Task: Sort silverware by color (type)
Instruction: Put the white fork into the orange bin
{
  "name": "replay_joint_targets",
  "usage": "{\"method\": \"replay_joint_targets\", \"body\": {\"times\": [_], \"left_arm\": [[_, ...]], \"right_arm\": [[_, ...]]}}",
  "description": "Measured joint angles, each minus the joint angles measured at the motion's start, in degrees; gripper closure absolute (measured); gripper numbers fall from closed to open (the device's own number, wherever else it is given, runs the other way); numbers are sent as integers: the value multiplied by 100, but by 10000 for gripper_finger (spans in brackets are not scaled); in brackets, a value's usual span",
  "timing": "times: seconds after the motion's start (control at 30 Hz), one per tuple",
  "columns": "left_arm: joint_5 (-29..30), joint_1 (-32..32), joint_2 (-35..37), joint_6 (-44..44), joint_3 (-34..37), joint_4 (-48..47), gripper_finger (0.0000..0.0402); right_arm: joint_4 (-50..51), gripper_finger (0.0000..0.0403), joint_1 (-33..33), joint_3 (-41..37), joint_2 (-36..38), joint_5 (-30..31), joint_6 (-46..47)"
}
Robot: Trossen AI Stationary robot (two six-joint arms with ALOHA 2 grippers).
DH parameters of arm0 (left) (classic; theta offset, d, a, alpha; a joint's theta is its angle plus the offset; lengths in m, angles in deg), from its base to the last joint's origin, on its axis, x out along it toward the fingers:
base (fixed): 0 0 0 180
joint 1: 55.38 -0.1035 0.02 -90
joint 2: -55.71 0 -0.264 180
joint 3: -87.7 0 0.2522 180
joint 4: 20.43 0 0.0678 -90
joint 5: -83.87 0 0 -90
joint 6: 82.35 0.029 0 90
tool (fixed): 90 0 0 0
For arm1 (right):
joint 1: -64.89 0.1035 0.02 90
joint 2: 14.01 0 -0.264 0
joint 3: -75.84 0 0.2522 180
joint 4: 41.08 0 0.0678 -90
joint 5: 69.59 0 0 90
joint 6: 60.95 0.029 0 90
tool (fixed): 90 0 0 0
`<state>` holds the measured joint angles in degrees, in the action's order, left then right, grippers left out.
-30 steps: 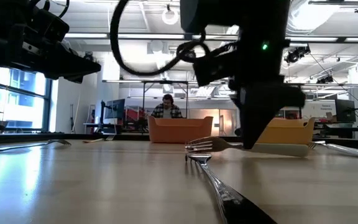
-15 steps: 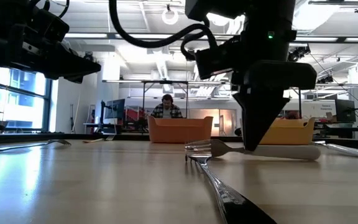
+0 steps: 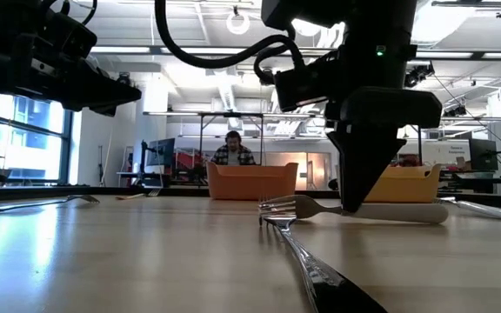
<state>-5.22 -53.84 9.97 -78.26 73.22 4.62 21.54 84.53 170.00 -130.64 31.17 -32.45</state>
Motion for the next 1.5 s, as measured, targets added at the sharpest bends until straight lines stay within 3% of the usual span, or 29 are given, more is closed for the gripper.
{"method": "replay_joint_targets", "body": {"times": [0.27,0.4,0.53,0.77,0.9,1.17,1.3,1.5], "left_arm": [[-2,1,0,-43,0,0,401],[-2,2,0,-43,0,0,401],[-1,1,0,-43,0,0,401],[-2,2,0,-43,0,2,401],[-2,0,0,-43,0,2,401],[-2,1,0,-43,0,2,401],[-1,0,0,3,0,9,401],[-2,0,0,-32,0,9,401]], "right_arm": [[-22,297,-41,-31,-47,-32,80],[-30,277,-135,-28,-47,-10,17],[-52,295,-210,-31,-43,51,-95],[-380,390,-225,-223,5,13,-202],[-233,387,-154,-73,-32,134,-445],[712,397,-251,836,-32,1120,-1042],[953,399,-618,1159,-27,1639,-1572],[567,401,-1532,1437,-25,1776,-2934]]}}
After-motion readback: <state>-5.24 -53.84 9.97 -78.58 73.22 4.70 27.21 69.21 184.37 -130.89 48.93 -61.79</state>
